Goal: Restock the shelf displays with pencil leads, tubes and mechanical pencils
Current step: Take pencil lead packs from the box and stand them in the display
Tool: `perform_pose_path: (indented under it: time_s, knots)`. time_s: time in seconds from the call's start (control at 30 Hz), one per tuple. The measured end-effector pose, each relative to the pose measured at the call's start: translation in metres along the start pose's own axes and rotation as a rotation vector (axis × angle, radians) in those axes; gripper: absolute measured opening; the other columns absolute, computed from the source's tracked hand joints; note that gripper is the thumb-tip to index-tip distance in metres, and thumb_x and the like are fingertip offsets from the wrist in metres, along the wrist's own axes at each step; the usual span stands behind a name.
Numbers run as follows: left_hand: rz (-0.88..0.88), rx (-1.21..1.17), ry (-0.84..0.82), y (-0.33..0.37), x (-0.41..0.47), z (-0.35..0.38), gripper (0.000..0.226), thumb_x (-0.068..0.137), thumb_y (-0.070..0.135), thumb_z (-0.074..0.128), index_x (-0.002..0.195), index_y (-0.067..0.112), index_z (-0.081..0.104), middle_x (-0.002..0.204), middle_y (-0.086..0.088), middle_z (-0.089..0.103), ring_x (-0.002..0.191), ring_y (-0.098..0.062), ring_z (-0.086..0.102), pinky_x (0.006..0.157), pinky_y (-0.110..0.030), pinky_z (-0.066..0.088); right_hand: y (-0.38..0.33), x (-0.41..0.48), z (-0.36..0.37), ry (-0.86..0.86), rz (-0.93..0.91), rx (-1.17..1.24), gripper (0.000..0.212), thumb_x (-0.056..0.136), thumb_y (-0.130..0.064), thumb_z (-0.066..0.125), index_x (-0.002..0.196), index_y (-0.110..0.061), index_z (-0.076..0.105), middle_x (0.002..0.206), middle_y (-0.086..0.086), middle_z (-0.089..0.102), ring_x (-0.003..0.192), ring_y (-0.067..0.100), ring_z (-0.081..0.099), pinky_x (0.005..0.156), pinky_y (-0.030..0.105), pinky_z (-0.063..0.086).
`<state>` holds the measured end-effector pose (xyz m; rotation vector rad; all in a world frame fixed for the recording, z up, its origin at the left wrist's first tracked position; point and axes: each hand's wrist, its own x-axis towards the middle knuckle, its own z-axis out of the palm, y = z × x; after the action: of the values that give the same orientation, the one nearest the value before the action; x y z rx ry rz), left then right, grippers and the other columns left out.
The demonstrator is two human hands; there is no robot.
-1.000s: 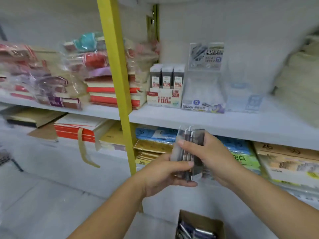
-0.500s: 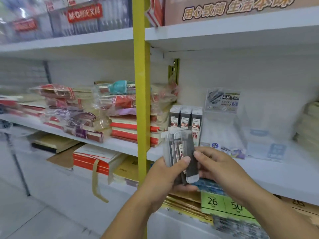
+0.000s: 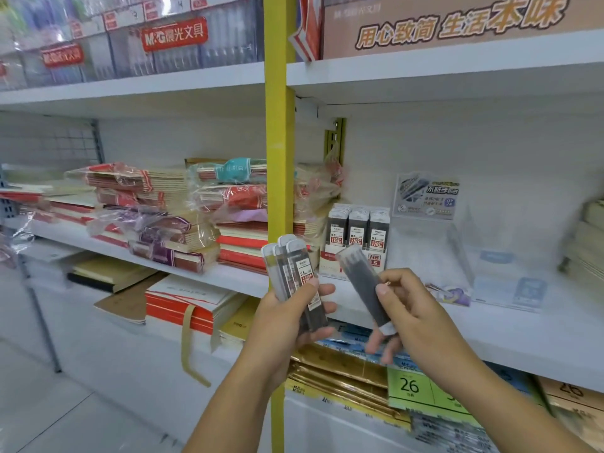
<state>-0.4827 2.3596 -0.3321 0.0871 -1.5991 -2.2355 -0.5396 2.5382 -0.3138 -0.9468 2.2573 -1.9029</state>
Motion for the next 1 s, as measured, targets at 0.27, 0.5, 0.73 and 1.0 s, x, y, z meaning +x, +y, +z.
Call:
perform_pose_path:
  time_s: [0.27, 0.5, 0.73, 1.0]
  knots:
    - [-0.064, 0.024, 0.011, -0.001, 0.005, -0.011, 0.05, 0.067, 0.043, 0.08, 0.112, 0.024, 0.07, 0.103, 0.0, 0.078, 0.091, -0.016, 0.075, 0.065, -0.029, 0.06, 0.003, 0.009, 0.004, 0.018, -0.183, -0.183, 0.023, 0.085, -0.018, 0.07, 0.086, -0.041, 0.073, 0.095, -0.016, 0.057, 0.091, 0.004, 0.057, 0.079, 0.011, 0.044]
    - [-0.077, 0.075, -0.02, -0.005, 0.007, -0.012, 0.035, 0.081, 0.028, 0.079, 0.115, 0.024, 0.067, 0.099, 0.0, 0.078, 0.091, -0.017, 0.075, 0.063, -0.026, 0.057, -0.007, 0.027, 0.004, 0.075, -0.172, -0.143, 0.032, 0.092, -0.009, 0.059, 0.09, -0.037, 0.074, 0.107, -0.023, 0.058, 0.103, -0.006, 0.055, 0.09, 0.022, 0.048]
    - [-0.006, 0.111, -0.021, -0.003, 0.019, -0.024, 0.015, 0.091, 0.027, 0.07, 0.105, 0.031, 0.065, 0.096, -0.001, 0.077, 0.086, -0.02, 0.076, 0.058, -0.028, 0.058, -0.058, 0.086, -0.015, 0.274, -0.405, -0.235, 0.043, 0.083, -0.005, 0.07, 0.097, -0.038, 0.047, 0.103, -0.011, 0.06, 0.093, -0.007, 0.062, 0.072, 0.009, 0.052]
    - [-0.084, -0.001, -0.064, -0.008, 0.03, -0.03, 0.034, 0.085, 0.023, 0.076, 0.117, 0.023, 0.064, 0.103, -0.004, 0.077, 0.095, -0.022, 0.075, 0.064, -0.032, 0.06, -0.033, 0.147, 0.003, 0.165, -0.408, -0.667, 0.032, 0.085, -0.008, 0.068, 0.099, -0.03, 0.049, 0.09, -0.016, 0.06, 0.083, -0.002, 0.058, 0.068, 0.019, 0.048]
